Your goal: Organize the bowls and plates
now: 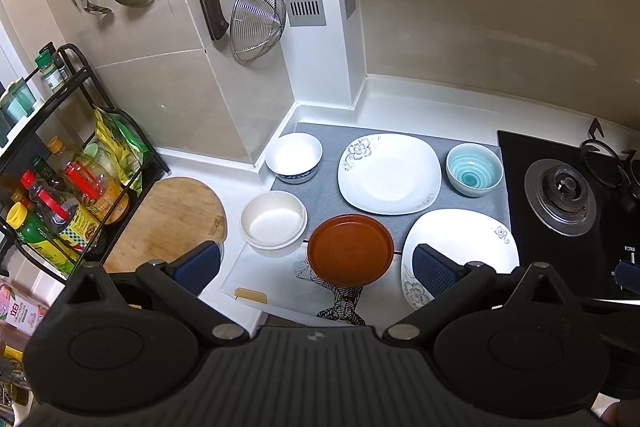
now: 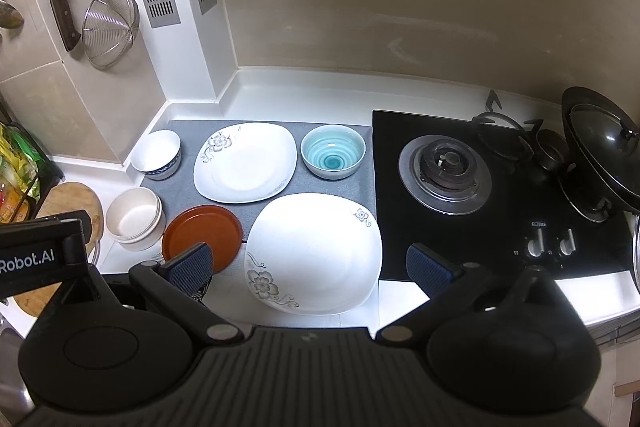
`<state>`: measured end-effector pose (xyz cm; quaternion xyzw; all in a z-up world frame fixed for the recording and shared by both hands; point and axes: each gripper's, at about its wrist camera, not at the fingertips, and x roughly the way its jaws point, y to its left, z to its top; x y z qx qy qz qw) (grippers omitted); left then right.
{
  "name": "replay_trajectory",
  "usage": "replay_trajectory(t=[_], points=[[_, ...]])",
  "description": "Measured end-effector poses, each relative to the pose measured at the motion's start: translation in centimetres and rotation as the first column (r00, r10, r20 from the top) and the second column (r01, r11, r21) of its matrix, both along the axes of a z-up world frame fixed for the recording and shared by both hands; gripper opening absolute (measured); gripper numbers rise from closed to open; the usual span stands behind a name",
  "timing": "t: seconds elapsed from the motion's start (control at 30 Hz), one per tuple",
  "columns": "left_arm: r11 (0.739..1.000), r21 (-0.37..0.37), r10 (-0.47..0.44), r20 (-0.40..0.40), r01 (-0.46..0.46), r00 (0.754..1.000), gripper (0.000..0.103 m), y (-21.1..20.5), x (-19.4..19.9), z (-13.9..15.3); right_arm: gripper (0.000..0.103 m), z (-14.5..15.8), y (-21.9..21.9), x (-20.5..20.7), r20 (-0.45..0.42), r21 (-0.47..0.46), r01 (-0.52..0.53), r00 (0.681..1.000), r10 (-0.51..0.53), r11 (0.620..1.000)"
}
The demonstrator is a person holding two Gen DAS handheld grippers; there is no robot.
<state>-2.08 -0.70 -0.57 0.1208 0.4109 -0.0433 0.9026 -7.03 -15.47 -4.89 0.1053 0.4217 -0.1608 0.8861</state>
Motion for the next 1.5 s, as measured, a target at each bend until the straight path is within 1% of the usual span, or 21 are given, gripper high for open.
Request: replay_trajectory(t=[0.33, 0.47, 0.57, 0.63, 0.67, 0.73, 0.8, 0.83, 0.87, 0.9, 0.97, 1.07, 1.1, 1.13, 1.2, 1.27, 1.37, 1.4, 1.43, 1.47, 1.5], points=[[1.0, -0.001, -0.005, -0.026, 0.005, 1.0, 0.102, 0.0, 1.7, -1.2, 0.103, -1.0, 0.2, 1.6, -0.021, -0.01, -0.002, 1.0, 0.002, 1.0], [1.0, -0.013, -0.018, -0.077, 0.017, 0.997, 0.102, -0.2, 3.1, -2.5, 0.103, -2.5, -0.3, 2.4, -0.034, 0.004, -0.005, 0.999, 0.005, 1.0], [0.999, -0.032, -0.044, -0.099, 0.04, 0.994, 0.102, -0.2, 4.4, -4.9, 0.103, -4.7, -1.7, 2.7, -0.002, 0.027, -0.019, 1.0, 0.02, 0.999], [0.994, -0.087, -0.081, -0.126, 0.071, 0.989, 0.102, -0.1, 5.5, -7.6, 0.103, -7.4, -3.6, 3.0, 0.011, 0.081, -0.046, 0.999, 0.046, 0.996], [0.987, -0.138, -0.107, -0.146, 0.087, 0.983, 0.102, 0.1, 6.2, -9.3, 0.103, -8.8, -4.4, 3.0, 0.012, 0.109, -0.052, 0.999, 0.051, 0.993], [0.954, -0.278, -0.171, -0.204, 0.11, 0.964, 0.101, 0.6, 7.8, -12.7, 0.103, -12.2, -6.8, 2.8, 0.028, 0.166, -0.047, 0.999, 0.043, 0.985], [0.911, -0.389, -0.254, -0.274, 0.135, 0.927, 0.097, 0.7, 9.5, -16.4, 0.103, -16.1, -10.0, 2.4, 0.083, 0.27, -0.037, 0.996, 0.015, 0.962], [0.901, -0.408, -0.289, -0.31, 0.147, 0.906, 0.093, 0.4, 10.4, -18.1, 0.103, -17.6, -11.4, 2.1, 0.113, 0.328, -0.045, 0.994, 0.008, 0.943], [0.898, -0.41, -0.314, -0.346, 0.159, 0.884, 0.079, -0.1, 11.3, -19.8, 0.103, -19.4, -12.9, 2.0, 0.136, 0.386, -0.046, 0.991, -0.008, 0.921], [0.894, -0.415, -0.335, -0.373, 0.167, 0.865, 0.06, -0.6, 12.2, -21.2, 0.103, -21.0, -14.1, 2.1, 0.126, 0.404, -0.029, 0.992, -0.024, 0.914], [0.886, -0.427, -0.373, -0.432, 0.178, 0.821, 0.042, -1.5, 14.0, -23.9, 0.103, -23.4, -15.6, 2.3, 0.116, 0.4, -0.034, 0.993, -0.013, 0.916], [0.891, -0.423, -0.374, -0.481, 0.164, 0.793, 0.042, -2.7, 16.6, -27.3, 0.1, -26.3, -17.4, 3.0, 0.122, 0.441, -0.054, 0.992, -0.001, 0.896], [0.898, -0.413, -0.364, -0.5, 0.153, 0.786, 0.042, -3.0, 17.6, -28.3, 0.092, -27.2, -18.2, 3.1, 0.128, 0.483, -0.052, 0.992, -0.012, 0.874], [0.906, -0.401, -0.348, -0.522, 0.137, 0.779, 0.042, -3.3, 18.4, -29.3, 0.076, -28.0, -19.0, 3.4, 0.129, 0.538, -0.047, 0.991, -0.028, 0.842], [0.91, -0.4, -0.339, -0.555, 0.114, 0.759, 0.042, -4.0, 19.6, -30.4, 0.056, -29.6, -20.3, 4.0, 0.102, 0.629, -0.009, 0.992, -0.071, 0.777], [0.92, -0.377, -0.326, -0.576, 0.11, 0.75, 0.041, -4.6, 20.2, -31.0, 0.053, -30.2, -20.9, 4.4, 0.098, 0.639, 0.006, 0.991, -0.089, 0.769], [0.924, -0.371, -0.314, -0.61, 0.088, 0.728, 0.031, -5.5, 21.1, -32.3, 0.052, -30.7, -21.2, 5.2, 0.087, 0.651, 0.002, 0.993, -0.078, 0.759], [0.92, -0.385, -0.316, -0.619, 0.073, 0.719, 0.026, -5.5, 21.3, -32.6, 0.046, -30.9, -21.4, 5.2, 0.088, 0.66, 0.003, 0.993, -0.081, 0.751], [0.919, -0.391, -0.313, -0.624, 0.061, 0.716, 0.026, -5.6, 21.6, -32.9, 0.037, -31.2, -21.4, 5.5, 0.079, 0.667, 0.012, 0.993, -0.087, 0.745], [0.919, -0.39, -0.305, -0.624, 0.052, 0.72, 0.025, -5.6, 21.8, -32.9, 0.035, -31.6, -21.5, 5.8, 0.064, 0.667, 0.017, 0.995, -0.081, 0.745], [0.92, -0.388, -0.3, -0.626, 0.046, 0.72, 0.025, -5.8, 22.0, -32.9, 0.028, -31.8, -21.6, 6.2, 0.057, 0.662, 0.022, 0.995, -0.079, 0.749]])
